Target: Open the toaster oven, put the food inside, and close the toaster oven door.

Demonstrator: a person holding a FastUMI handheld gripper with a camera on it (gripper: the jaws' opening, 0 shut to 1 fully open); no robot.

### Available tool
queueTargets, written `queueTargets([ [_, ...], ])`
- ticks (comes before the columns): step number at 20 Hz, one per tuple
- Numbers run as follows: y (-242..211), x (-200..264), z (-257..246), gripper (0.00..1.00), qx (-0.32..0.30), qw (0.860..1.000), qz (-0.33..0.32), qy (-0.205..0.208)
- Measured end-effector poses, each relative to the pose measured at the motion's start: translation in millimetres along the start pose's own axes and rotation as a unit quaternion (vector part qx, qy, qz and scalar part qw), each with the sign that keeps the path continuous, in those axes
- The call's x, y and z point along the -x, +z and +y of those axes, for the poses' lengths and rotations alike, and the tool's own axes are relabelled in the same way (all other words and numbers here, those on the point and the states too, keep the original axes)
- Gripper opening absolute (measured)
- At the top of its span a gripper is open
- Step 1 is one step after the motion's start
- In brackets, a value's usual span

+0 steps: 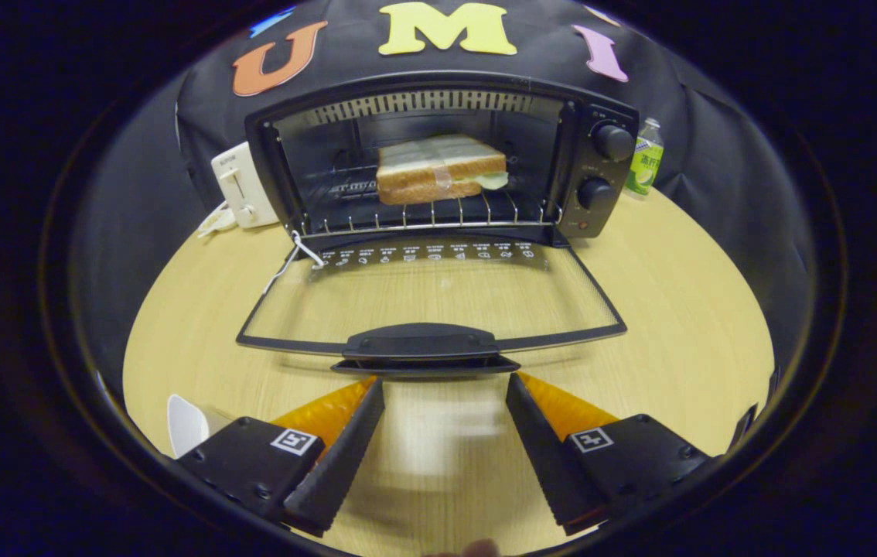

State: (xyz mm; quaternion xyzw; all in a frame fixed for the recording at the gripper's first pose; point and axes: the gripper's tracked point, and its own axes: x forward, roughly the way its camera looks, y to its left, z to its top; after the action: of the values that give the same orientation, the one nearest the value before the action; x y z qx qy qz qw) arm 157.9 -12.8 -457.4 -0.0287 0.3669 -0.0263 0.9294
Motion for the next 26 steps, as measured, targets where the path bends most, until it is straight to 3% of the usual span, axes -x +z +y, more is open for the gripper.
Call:
queueTargets([
  [9,47,54,0,1.0,0.006,0.997,-0.068,0.037],
  [12,76,69,-5,1.0,0.013,0.995,-0.095,0.032],
  [16,133,133,1,1.0,0.006,0.987,-0.155,0.045],
  [26,188,305,-29,1.0,-0.038,0.957,-0.284,0.052],
])
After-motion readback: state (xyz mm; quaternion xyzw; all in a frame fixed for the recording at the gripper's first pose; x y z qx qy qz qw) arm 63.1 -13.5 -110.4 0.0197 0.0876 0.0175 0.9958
